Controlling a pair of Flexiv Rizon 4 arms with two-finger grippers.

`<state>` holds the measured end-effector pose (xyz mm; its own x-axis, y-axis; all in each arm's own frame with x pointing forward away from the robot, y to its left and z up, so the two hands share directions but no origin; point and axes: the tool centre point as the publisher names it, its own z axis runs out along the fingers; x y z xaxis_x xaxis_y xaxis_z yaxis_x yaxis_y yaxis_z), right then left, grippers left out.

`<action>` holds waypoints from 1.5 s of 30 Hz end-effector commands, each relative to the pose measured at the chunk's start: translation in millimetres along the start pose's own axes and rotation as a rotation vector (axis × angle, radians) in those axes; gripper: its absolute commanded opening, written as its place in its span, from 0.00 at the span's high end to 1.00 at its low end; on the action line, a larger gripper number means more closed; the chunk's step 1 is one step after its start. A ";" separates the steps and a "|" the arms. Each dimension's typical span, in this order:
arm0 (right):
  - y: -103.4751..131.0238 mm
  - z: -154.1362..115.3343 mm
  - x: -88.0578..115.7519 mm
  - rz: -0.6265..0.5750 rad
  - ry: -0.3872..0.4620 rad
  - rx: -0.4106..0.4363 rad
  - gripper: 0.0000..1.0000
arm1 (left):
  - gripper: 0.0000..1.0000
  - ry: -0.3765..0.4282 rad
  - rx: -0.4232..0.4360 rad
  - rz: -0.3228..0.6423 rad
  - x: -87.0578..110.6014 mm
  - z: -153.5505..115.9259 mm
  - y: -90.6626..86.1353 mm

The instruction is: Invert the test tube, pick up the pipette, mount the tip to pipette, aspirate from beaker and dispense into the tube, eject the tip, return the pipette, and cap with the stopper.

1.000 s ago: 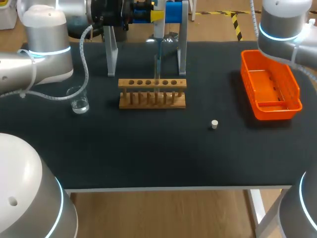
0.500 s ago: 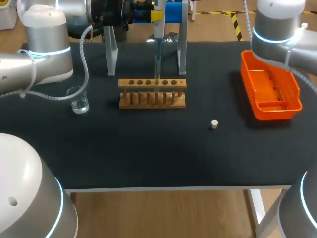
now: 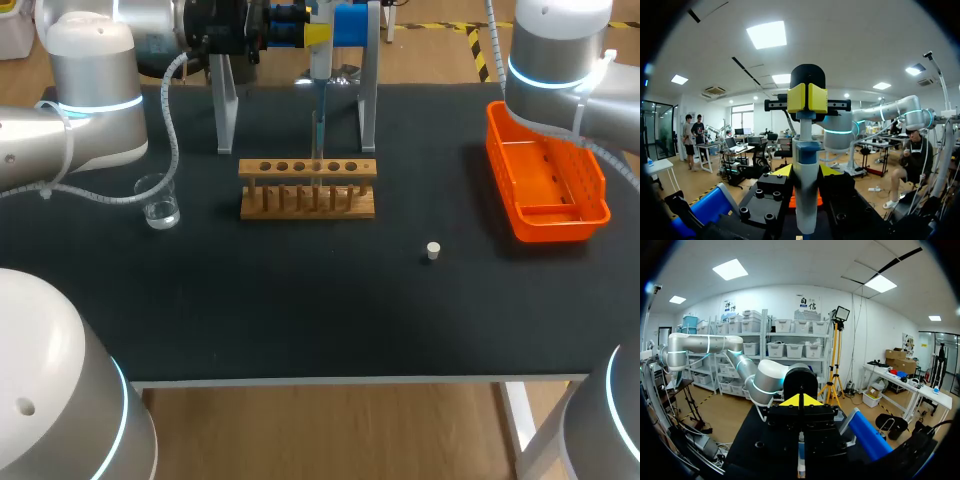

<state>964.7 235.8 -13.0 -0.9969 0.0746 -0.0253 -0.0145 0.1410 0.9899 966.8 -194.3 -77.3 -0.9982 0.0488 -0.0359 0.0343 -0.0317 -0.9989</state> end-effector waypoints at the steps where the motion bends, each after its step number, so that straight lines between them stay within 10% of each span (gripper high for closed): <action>1: -6.6 -0.3 -1.3 0.007 0.003 -0.006 1.00 | 1.00 0.006 0.002 0.001 -2.2 -0.2 -2.9; 27: -28.6 6.6 7.2 0.062 0.026 -0.017 1.00 | 1.00 0.006 0.002 0.001 -2.2 -0.2 -2.9; 41: 35.9 -23.7 12.1 -0.084 0.000 -0.095 1.00 | 1.00 0.006 0.002 0.001 -2.2 -0.2 -2.9; 43: 38.6 -32.1 16.6 -0.105 -0.004 -0.104 0.50 | 1.00 0.006 0.002 0.001 -2.2 -0.2 -2.9; 44: 38.5 -37.1 19.9 -0.114 0.000 -0.107 0.00 | 1.00 0.006 0.002 0.001 -2.2 -0.2 -2.9; 45: 37.4 -42.6 22.5 -0.122 0.003 -0.111 0.00 | 1.00 0.006 0.002 0.001 -2.2 -0.2 -2.9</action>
<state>951.3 220.3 30.6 -0.9883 0.0581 -0.1408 -0.1386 0.0414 0.9895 967.5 -194.6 -74.8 -0.9981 0.0494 -0.0375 0.0358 -0.0344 -0.9988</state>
